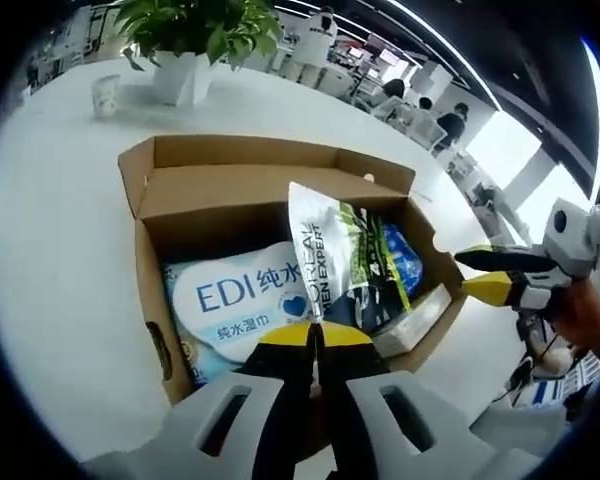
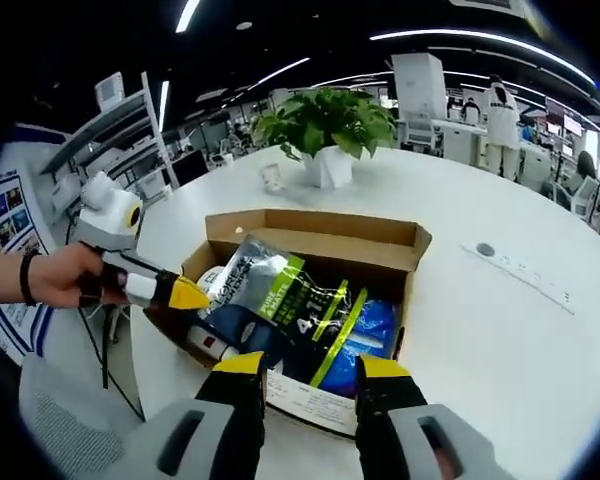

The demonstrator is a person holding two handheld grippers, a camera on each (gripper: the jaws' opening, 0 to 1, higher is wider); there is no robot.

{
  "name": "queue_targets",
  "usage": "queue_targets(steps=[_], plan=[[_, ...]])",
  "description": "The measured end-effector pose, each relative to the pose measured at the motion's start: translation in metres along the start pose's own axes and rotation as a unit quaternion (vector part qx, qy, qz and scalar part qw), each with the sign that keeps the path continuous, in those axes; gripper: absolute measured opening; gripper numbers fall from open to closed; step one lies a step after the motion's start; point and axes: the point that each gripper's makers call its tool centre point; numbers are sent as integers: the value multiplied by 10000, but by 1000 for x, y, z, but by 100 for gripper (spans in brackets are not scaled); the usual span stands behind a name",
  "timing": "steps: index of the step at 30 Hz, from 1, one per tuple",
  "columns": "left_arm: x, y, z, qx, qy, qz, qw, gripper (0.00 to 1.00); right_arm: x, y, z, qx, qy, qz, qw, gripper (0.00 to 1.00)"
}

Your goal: Operate the shoe box by opening the lid, removing the specified soft item, and placing it in the target area until the item is outside and the box remains undamaged.

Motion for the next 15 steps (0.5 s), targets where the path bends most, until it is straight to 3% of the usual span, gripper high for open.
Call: queue_targets(steps=[9, 15], plan=[[-3, -2, 5, 33, -33, -20, 10000, 0, 31, 1, 4, 243, -134, 282, 9992, 31], [-4, -4, 8, 72, -47, -24, 10000, 0, 46, 11, 4, 363, -129, 602, 9974, 31]])
Point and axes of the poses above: the point that each gripper's makers call its tool centre point, and the gripper's own axes: x roughly forward along the fingers, z roughly to its left, y roughly out of its underside, and after that the axes turned 10 degrees about -x, right-handed
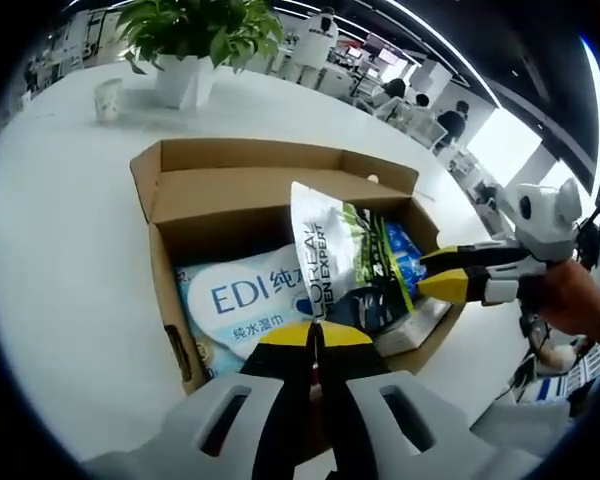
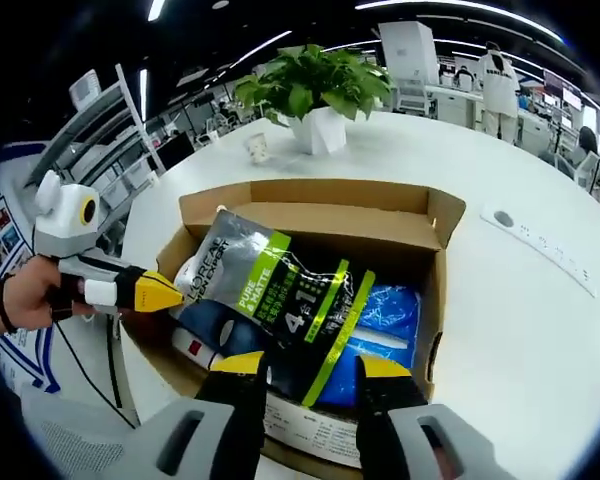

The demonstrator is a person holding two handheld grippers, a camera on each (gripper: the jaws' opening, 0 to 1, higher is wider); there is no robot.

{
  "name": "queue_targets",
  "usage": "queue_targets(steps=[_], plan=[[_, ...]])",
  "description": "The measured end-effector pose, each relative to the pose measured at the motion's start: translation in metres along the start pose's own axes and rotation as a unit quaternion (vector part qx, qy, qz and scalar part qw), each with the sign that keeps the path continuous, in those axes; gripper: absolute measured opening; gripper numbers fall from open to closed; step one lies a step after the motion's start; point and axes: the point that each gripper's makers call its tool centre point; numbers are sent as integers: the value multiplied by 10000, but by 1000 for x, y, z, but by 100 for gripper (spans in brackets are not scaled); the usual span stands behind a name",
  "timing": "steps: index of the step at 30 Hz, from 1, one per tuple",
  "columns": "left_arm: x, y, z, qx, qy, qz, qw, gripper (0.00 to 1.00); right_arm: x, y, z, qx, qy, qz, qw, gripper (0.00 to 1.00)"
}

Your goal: Operate the shoe box by opening the lid, removing the specified soft item, and placing it in the target area until the item is outside and the box remains undamaged.

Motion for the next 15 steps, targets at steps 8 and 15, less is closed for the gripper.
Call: queue_targets(steps=[8, 15], plan=[[-2, -1, 5, -10, -17, -8, 10000, 0, 18, 6, 4, 171, -90, 223, 9996, 32], [-2, -1, 6, 7, -9, 10, 10000, 0, 26, 9, 4, 235, -140, 437, 9987, 32]])
Point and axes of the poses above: the point that each gripper's makers call its tool centre point, and the gripper's own axes: x roughly forward along the fingers, z roughly to its left, y roughly out of its underside, and after that the axes turned 10 degrees about -x, right-handed
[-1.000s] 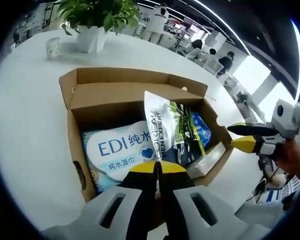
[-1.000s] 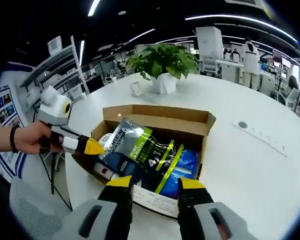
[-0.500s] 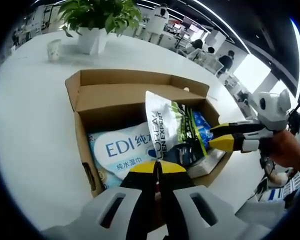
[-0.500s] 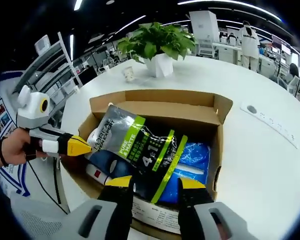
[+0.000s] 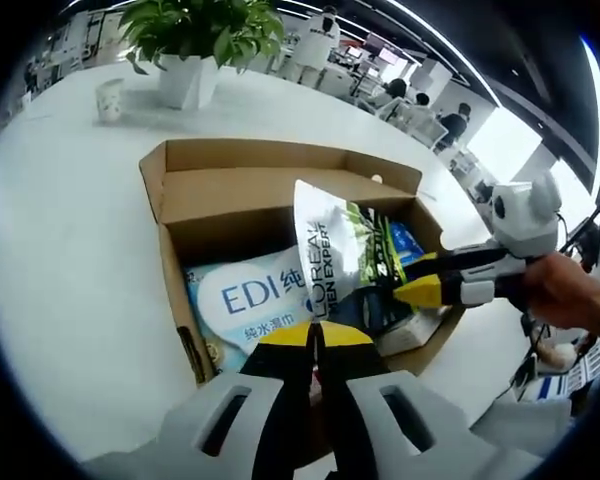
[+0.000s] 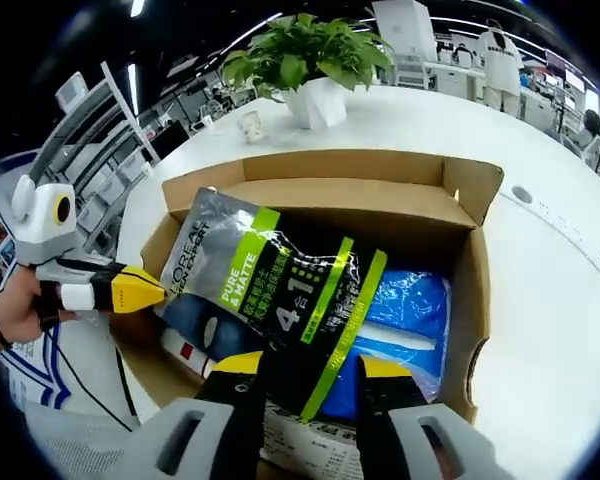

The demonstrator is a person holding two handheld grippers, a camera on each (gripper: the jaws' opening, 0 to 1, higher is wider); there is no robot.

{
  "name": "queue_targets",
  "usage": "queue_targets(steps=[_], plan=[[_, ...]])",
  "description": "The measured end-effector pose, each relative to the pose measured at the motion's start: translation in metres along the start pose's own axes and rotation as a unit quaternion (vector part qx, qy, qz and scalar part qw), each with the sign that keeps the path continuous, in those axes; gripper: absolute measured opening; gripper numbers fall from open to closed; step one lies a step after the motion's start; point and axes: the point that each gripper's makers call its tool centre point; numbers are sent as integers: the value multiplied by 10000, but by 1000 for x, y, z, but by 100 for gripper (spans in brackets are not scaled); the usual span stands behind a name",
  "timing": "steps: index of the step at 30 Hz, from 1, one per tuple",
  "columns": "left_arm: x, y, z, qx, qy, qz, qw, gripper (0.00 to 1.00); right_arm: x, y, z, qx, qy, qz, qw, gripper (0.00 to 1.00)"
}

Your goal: Operate the shoe box by opening the lid, removing the specified soft item, and placing it in the target area until the item is outside and the box remains undamaged.

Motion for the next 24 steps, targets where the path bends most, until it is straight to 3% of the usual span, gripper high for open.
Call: queue_targets(steps=[7, 15, 19, 24], plan=[[2, 0, 1, -24, 33, 43, 10000, 1, 3, -3, 2, 229, -144, -84, 9996, 29], [5, 1, 2, -148, 207, 125, 9996, 1, 2, -3, -9, 638, -83, -163, 9978, 16], [5, 2, 3, -307, 379, 143, 9987, 1, -1, -2, -14, 694, 34, -241, 9973, 4], [7, 1, 1, -430, 564, 134, 9974, 2, -4, -4, -15, 1117, -38, -458, 9927, 0]])
Point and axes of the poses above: the point that each gripper's makers call its tool centre point, and the gripper's own axes: x roughly forward along the fingers, z roughly to its left, y roughly out of its underside, and after that the axes turned 10 degrees about -x, right-handed
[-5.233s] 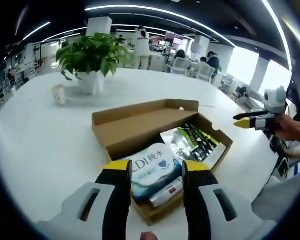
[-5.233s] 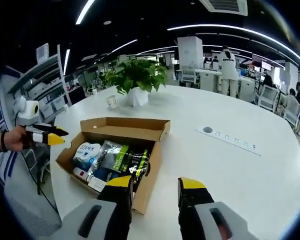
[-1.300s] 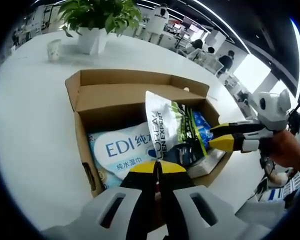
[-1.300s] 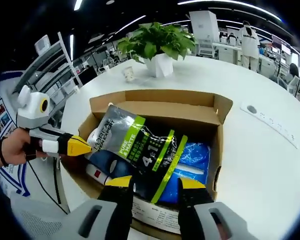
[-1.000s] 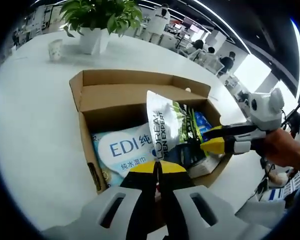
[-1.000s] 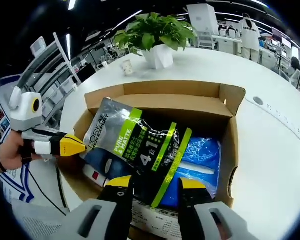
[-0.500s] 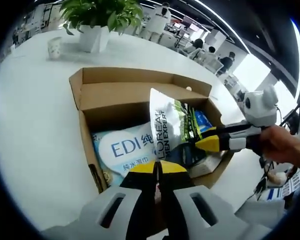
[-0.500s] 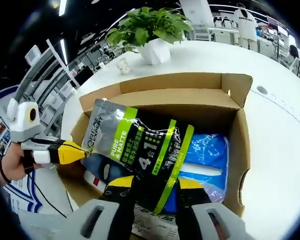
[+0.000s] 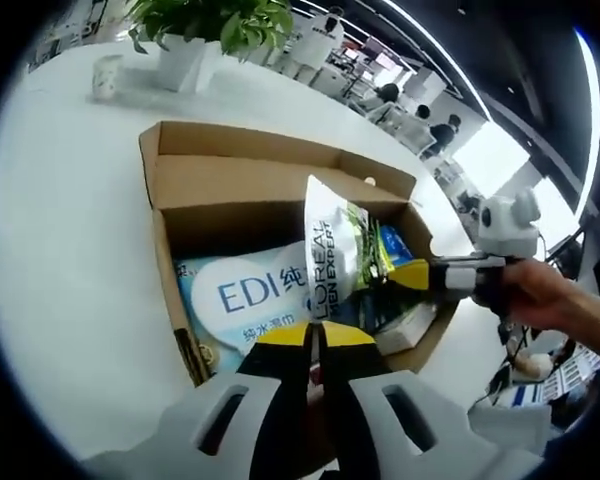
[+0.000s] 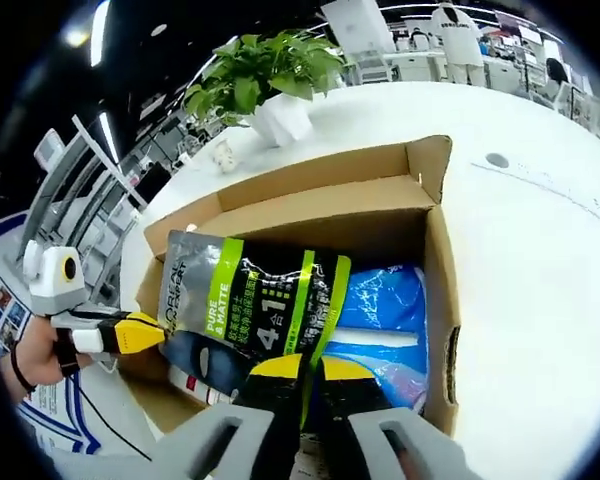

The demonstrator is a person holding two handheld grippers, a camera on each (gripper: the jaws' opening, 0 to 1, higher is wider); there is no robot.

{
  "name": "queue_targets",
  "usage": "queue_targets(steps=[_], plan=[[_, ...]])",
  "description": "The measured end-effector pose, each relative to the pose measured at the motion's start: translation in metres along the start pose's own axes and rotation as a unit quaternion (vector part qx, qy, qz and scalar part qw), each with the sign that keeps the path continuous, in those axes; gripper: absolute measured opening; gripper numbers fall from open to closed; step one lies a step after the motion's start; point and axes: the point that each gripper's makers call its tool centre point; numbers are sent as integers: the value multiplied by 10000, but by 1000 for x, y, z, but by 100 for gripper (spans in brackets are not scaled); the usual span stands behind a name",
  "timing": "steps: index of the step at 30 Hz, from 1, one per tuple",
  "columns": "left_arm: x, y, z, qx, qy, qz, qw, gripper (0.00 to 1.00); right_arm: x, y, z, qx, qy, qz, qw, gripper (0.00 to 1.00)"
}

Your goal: Operate the shoe box by opening the lid, removing the specified soft item, and placing it in the target area until the item is outside and the box remains undamaged.

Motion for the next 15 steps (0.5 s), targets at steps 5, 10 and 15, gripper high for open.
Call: queue_targets(steps=[5, 10, 15], plan=[[4, 2, -9, -193, 249, 31, 9995, 4, 6, 4, 8, 59, -205, 75, 9997, 3], [6, 1, -10, -26, 192, 30, 9998, 1, 5, 3, 5, -50, -90, 58, 9999, 0], [5, -1, -9, 10, 163, 17, 9999, 0, 2, 1, 4, -14, -125, -23, 9999, 0]])
Point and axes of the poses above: the point that each gripper's makers call its tool centre point, and the gripper's own axes: x roughly forward along the fingers, z roughly to its left, y roughly out of its underside, and after that the axes turned 10 degrees about -x, right-handed
